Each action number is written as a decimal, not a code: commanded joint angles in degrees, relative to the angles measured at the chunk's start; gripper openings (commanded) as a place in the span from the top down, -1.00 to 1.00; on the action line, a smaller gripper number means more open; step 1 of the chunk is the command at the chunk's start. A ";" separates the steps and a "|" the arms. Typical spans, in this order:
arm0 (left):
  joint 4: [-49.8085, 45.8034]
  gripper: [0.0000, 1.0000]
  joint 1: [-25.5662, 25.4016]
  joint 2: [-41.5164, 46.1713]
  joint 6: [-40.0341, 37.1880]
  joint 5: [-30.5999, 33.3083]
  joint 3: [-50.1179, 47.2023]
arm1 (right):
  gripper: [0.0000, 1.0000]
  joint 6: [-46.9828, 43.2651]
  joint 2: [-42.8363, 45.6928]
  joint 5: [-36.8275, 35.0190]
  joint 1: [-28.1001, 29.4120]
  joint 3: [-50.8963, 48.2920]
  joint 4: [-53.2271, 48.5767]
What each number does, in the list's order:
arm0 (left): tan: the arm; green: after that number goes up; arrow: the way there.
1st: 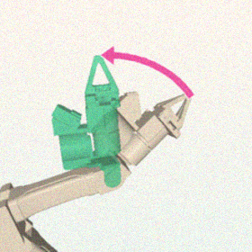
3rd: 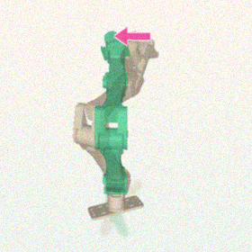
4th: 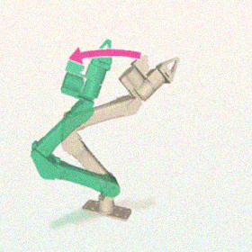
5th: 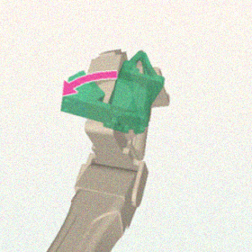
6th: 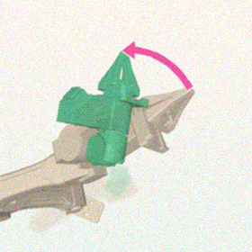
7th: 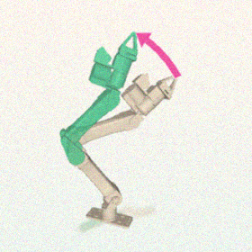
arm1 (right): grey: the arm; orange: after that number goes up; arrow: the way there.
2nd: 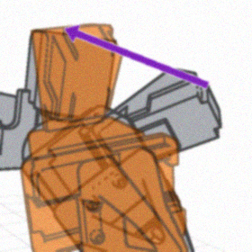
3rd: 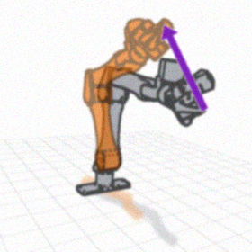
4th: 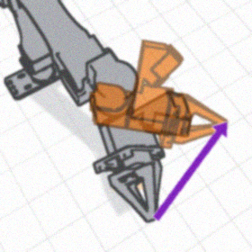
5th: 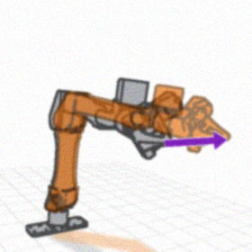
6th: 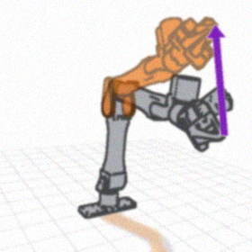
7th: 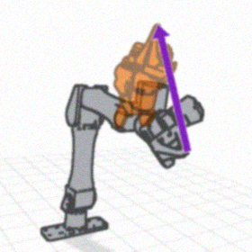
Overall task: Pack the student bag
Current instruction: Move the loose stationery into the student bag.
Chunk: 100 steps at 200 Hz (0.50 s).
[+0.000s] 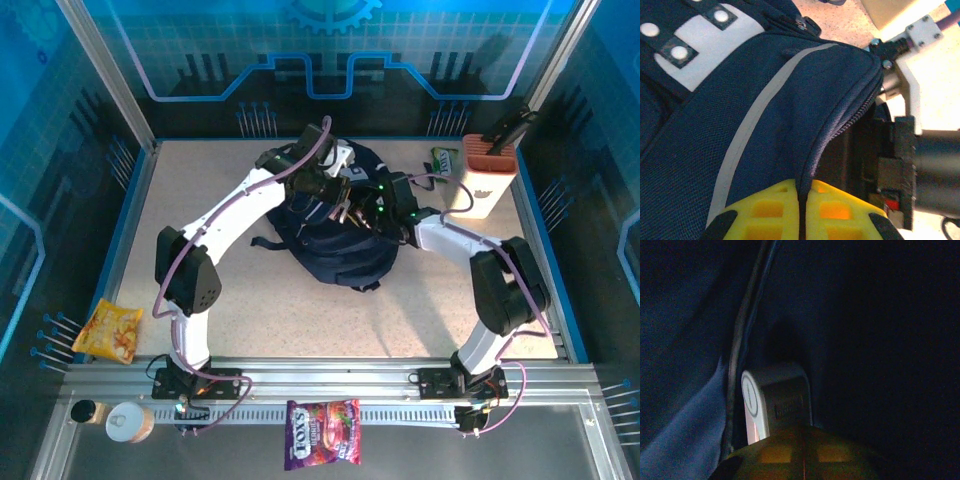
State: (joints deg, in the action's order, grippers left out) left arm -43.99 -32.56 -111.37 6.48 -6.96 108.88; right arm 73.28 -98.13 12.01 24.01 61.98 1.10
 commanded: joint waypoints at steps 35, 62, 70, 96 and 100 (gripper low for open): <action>3.55 0.81 -0.16 4.57 2.64 -4.55 0.10 | 0.85 1.11 -2.07 5.77 1.01 0.87 9.60; 4.06 0.81 -0.14 4.40 3.07 -4.53 -0.07 | 0.72 -0.62 3.01 3.40 0.69 -2.02 2.94; 4.10 0.81 -0.14 4.41 3.12 -4.55 -0.15 | 0.70 -1.76 4.85 2.30 0.69 -2.65 0.63; 4.54 0.81 -0.03 4.40 3.32 -4.72 -0.32 | 0.69 -2.83 8.41 1.74 0.59 -3.87 -3.46; 4.60 0.81 0.03 4.41 3.27 -4.72 -0.31 | 0.70 -2.66 8.60 1.97 0.60 -3.85 -3.56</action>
State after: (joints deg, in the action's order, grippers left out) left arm -43.94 -32.40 -110.91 8.29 -7.68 108.49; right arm 72.53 -92.95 13.96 24.08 58.89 2.00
